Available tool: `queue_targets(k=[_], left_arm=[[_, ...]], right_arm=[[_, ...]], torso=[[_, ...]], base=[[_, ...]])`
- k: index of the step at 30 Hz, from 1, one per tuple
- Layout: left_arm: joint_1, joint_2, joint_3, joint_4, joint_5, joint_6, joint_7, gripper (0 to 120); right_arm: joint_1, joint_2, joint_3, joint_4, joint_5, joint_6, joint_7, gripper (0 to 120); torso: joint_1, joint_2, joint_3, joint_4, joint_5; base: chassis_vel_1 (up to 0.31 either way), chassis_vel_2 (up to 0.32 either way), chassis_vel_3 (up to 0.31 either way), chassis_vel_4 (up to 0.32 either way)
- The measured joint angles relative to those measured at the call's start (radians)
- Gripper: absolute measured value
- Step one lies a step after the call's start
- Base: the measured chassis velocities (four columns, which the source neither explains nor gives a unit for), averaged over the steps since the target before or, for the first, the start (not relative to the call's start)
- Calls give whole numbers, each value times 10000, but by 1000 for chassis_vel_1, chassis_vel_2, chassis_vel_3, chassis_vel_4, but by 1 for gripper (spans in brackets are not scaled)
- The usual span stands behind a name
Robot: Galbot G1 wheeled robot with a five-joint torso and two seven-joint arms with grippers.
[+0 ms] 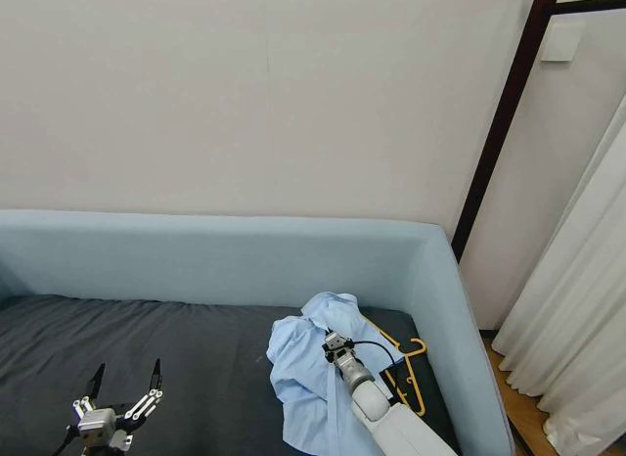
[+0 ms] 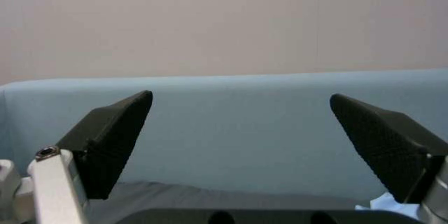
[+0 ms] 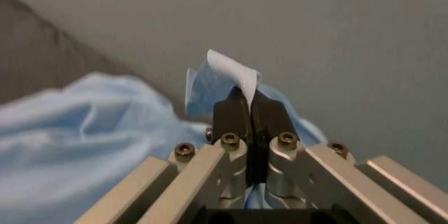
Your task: Pick up the clothes from the sofa and hang them on the clothes hanger.
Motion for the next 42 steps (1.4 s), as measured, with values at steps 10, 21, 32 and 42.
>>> queue_targets(k=[10, 21, 32, 42], left_arm=[[-256, 32, 307, 91, -4, 49, 6, 100], [-437, 40, 465, 92, -107, 50, 11, 100], [-416, 220, 247, 83, -474, 31, 11, 100], [-583, 181, 354, 285, -456, 5, 28, 100]], right_arm=[[447, -1709, 240, 2647, 1248, 2198, -1544, 0], [3163, -2701, -517, 3953, 3611, 2021, -1875, 0], [6864, -2267, -1046, 4275, 5513, 1426, -962, 0], [4945, -3977, -1458, 7287, 5494, -624, 1227, 0]], torso=[[1, 0, -1, -2, -1], [1, 0, 1, 2, 0], [2, 1, -1, 3, -4], [1, 2, -1, 0, 3]], base=[[0, 0, 0, 0], [0, 0, 0, 0], [0, 0, 0, 0], [0, 0, 0, 0]])
